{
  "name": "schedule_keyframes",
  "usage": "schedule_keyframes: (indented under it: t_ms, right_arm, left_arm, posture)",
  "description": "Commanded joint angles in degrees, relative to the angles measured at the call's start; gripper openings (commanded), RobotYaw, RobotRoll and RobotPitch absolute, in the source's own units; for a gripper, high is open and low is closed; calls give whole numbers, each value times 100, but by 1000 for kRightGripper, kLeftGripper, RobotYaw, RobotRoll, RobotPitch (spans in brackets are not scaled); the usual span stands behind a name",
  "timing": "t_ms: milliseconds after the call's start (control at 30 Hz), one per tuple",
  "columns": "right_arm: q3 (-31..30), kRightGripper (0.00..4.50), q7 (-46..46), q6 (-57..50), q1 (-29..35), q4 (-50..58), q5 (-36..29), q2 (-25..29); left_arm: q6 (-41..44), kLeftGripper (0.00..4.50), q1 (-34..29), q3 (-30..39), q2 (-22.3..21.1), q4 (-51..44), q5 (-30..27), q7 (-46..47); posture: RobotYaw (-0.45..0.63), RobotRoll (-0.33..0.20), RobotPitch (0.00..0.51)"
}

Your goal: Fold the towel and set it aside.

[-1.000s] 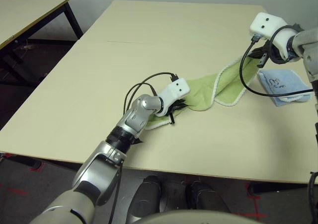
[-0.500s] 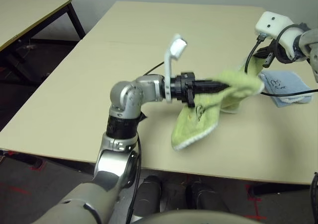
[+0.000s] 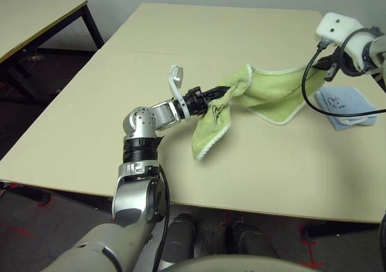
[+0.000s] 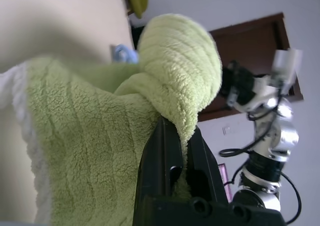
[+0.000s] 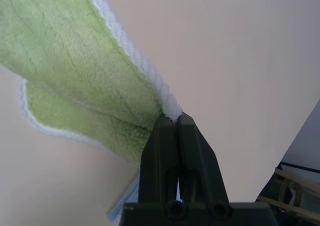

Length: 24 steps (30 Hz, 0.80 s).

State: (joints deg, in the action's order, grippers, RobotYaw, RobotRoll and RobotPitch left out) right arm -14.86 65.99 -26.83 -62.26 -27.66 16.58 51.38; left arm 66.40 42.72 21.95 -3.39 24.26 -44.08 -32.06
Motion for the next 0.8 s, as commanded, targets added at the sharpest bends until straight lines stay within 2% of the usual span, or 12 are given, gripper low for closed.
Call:
schedule_keyframes:
  t_ms: [33,133,433,500,800]
  right_arm:
    - [-25,0,43,-39,46,81,-29,-64]
    - [-28,0,7,-7,42,17,-41,-159]
    - [-19,0,-371,220,-72,-400,3,-549]
    - [-27,0,-443,261,-134,-482,12,-644]
    - [1,0,-784,492,-333,-778,14,-972]
  left_arm:
    - [106,32,-126,208,68,336,-133,264]
    - [86,729,-254,240,80,522,-103,416]
    - [-481,3875,-406,164,-130,762,230,825]
    - [-812,4466,-427,-81,-344,761,535,780]
    - [-2898,4466,-320,-1288,-1308,320,1978,340]
  posture:
    - [102,0,129]
    - [101,0,135]
    - [120,0,148]
    - [124,0,150]
    - [140,0,160]
